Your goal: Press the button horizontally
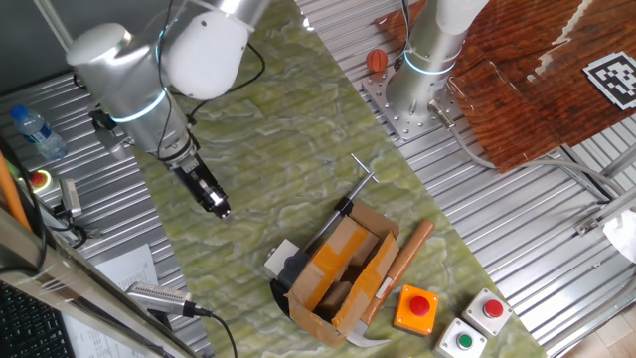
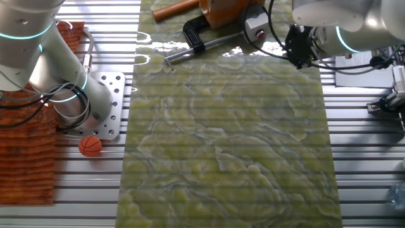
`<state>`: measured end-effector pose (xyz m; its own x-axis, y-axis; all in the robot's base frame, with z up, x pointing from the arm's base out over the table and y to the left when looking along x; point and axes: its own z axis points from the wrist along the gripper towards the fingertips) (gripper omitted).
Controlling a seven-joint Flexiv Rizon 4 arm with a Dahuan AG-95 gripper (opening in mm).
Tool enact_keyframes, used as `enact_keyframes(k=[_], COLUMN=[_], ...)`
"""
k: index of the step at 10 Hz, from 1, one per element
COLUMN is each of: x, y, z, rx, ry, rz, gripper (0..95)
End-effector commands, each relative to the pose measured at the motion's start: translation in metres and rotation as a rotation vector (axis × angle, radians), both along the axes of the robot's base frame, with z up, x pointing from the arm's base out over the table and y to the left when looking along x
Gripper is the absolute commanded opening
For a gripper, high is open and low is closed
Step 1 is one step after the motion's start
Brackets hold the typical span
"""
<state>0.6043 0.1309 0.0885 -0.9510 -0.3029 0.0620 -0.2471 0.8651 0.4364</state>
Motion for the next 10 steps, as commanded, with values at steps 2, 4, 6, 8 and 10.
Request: enact_keyframes(k=[2,4,6,8,10], x=[0.001,-0.002,-0.006,-0.013,-0.019], y=[-0.001,0.019,0.038,0.063,0.079], z=[-0.001,-0.008,-0.013,-0.019,-0.022], rx=[0.133,0.136,0.158,0.205,0.201], ry=[0.077,0.086,0.103,0.145,0.154], rz=[0.078,0.062,0.041,0.023,0.015], gripper=[38.0,38.0,38.0,38.0,38.0])
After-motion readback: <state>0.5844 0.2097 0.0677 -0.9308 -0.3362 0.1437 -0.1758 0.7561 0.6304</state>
